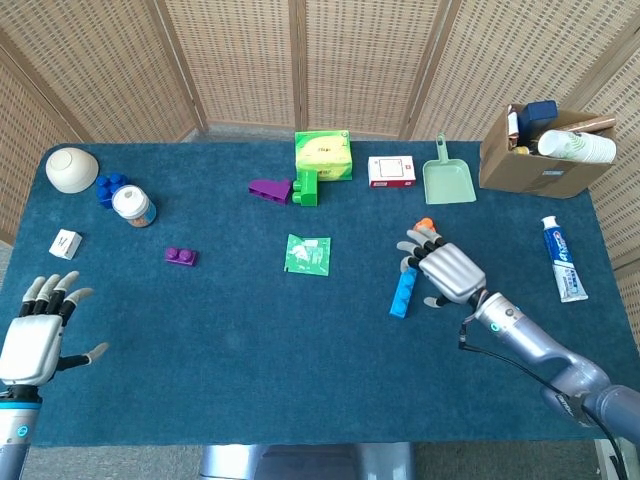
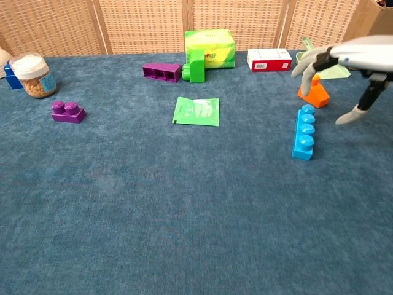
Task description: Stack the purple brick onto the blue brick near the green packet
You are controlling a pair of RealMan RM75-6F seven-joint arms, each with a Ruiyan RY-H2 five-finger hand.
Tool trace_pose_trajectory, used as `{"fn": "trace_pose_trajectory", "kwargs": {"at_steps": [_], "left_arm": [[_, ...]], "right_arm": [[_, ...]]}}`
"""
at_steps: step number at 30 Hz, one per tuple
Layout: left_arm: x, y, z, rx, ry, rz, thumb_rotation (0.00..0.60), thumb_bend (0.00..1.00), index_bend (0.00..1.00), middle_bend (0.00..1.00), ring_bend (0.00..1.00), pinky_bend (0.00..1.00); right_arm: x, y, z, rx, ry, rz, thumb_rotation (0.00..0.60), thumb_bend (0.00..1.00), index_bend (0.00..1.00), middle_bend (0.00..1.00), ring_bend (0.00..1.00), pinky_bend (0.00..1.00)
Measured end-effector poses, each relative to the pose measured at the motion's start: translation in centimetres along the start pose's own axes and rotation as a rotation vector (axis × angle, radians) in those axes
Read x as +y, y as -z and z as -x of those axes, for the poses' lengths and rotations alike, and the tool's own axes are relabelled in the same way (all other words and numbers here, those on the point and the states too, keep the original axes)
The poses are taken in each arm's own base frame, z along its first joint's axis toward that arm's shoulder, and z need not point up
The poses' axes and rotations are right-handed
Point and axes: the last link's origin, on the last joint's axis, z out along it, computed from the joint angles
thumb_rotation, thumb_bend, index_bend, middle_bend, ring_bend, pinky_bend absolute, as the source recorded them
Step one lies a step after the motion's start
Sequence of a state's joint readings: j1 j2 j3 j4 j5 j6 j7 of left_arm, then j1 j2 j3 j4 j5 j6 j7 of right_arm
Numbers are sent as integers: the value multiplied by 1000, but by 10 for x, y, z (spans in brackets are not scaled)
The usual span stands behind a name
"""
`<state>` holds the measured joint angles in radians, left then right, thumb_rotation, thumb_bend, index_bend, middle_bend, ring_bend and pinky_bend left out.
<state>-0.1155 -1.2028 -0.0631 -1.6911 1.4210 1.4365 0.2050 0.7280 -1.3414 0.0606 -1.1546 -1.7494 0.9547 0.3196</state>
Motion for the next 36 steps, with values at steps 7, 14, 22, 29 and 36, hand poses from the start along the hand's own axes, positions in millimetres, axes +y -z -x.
{"fn": "trace_pose_trajectory", "kwargs": {"at_steps": [7, 14, 22, 29, 36], "left_arm": [[-1, -1, -6, 19, 5, 7, 507, 129, 229, 115, 0, 0], [-1, 1, -16, 42, 9, 13, 504, 129, 229, 114, 0, 0], [-2, 3, -14, 30, 19, 8, 505, 129, 228, 114, 0, 0], [-2, 4, -14, 28, 23, 6, 503, 130, 226, 109, 0, 0], [-4, 6, -14, 25, 27, -3, 507, 130, 223, 105, 0, 0]], "right_arm": [[-6, -12, 10, -44, 64, -55, 600, 60, 370, 176, 0, 0], [-8, -19, 10, -51, 87, -80, 600, 58, 370, 176, 0, 0], [-8, -26, 11, -66, 134, -105, 600, 52, 370, 180, 0, 0], [-8, -30, 13, -86, 179, -118, 600, 47, 370, 184, 0, 5], [-7, -35, 15, -115, 222, -130, 600, 48, 371, 186, 0, 6]]}}
